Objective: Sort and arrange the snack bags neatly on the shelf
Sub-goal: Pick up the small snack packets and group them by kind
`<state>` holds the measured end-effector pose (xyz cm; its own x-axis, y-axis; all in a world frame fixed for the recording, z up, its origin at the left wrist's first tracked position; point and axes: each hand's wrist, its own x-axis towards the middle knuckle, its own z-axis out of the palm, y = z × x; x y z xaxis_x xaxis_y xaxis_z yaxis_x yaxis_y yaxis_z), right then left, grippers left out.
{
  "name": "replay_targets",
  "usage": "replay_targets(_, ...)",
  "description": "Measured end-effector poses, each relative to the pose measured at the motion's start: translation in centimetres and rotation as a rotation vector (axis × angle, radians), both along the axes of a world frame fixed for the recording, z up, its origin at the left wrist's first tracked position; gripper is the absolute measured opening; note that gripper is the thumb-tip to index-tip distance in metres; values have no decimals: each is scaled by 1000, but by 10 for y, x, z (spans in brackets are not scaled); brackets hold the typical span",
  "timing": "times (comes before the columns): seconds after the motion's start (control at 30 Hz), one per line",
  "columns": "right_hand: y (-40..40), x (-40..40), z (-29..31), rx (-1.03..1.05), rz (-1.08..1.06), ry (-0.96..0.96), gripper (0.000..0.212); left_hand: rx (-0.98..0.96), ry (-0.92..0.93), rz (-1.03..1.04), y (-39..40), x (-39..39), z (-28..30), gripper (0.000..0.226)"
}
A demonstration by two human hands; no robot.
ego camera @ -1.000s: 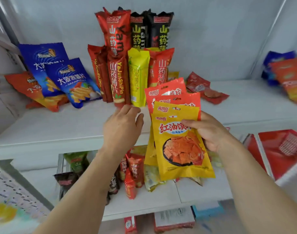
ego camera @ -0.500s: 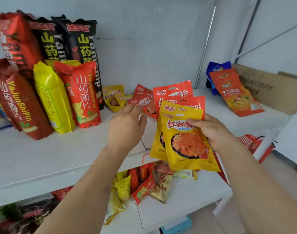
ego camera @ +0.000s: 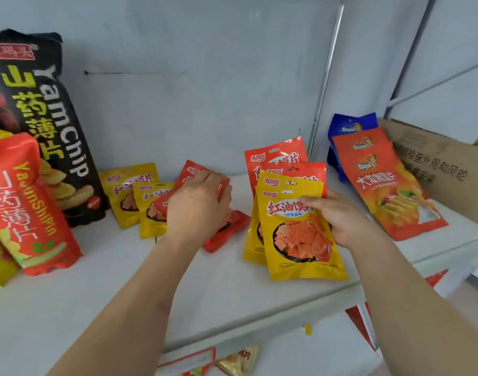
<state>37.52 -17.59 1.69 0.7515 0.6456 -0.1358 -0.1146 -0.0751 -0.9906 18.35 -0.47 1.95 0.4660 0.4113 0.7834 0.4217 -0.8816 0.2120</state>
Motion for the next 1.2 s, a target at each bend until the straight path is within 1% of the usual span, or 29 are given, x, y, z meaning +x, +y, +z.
replay_targets(0.13, 31, 48, -5, -3, 67, 33, 19, 13, 36, 106, 7, 19, 2, 14)
replay_targets(0.3, 69, 95, -4, -17, 170, 47, 21, -63, 106, 231, 9, 44, 2, 17)
replay_targets(0.37, 81, 112, -4, -31, 192, 24, 25, -132, 125, 290, 9, 52, 2, 21)
replay_targets(0.43, 93, 127, -8, -51, 179, -44, 34, -195, 140, 361, 10, 56, 1, 25)
replay_targets(0.5, 100, 130, -6, -126, 130, -200, 48, -231, 149, 413, 13, 57, -2, 28)
replay_targets(0.57, 104, 126, 1, -272, 49, -472, 65, -260, 160, 449, 17, 56, -3, 29)
replay_targets(0.6, 107, 123, 5, -331, 9, -629, 69, -274, 167, 462, 19, 55, -2, 29)
replay_targets(0.63, 108, 115, 10, -371, -13, -770, 68, -286, 176, 473, 21, 54, -1, 30)
replay_targets(0.7, 111, 94, 21, -395, 5, -1011, 60, -299, 190, 496, 24, 52, 3, 31)
replay_targets(0.73, 113, 82, 26, -377, 37, -1085, 55, -308, 196, 510, 25, 49, 5, 32)
replay_targets(0.8, 116, 50, 35, -302, 132, -1154, 49, -345, 197, 540, 30, 43, 6, 34)
replay_targets(0.9, 125, 2, 37, -236, 319, -1151, 48, -437, 161, 580, 42, 27, 5, 37)
replay_targets(1.0, 144, -31, 22, -348, 446, -987, 55, -562, 126, 619, 57, 9, 3, 45)
replay_targets(1.07, 156, -43, 9, -454, 454, -835, 64, -646, 81, 630, 68, -4, 1, 51)
replay_targets(1.1, 161, -48, 3, -503, 433, -792, 68, -687, 67, 636, 74, -10, -1, 55)
replay_targets(1.2, 173, -55, -8, -627, 335, -800, 80, -785, 75, 659, 88, -25, -13, 69)
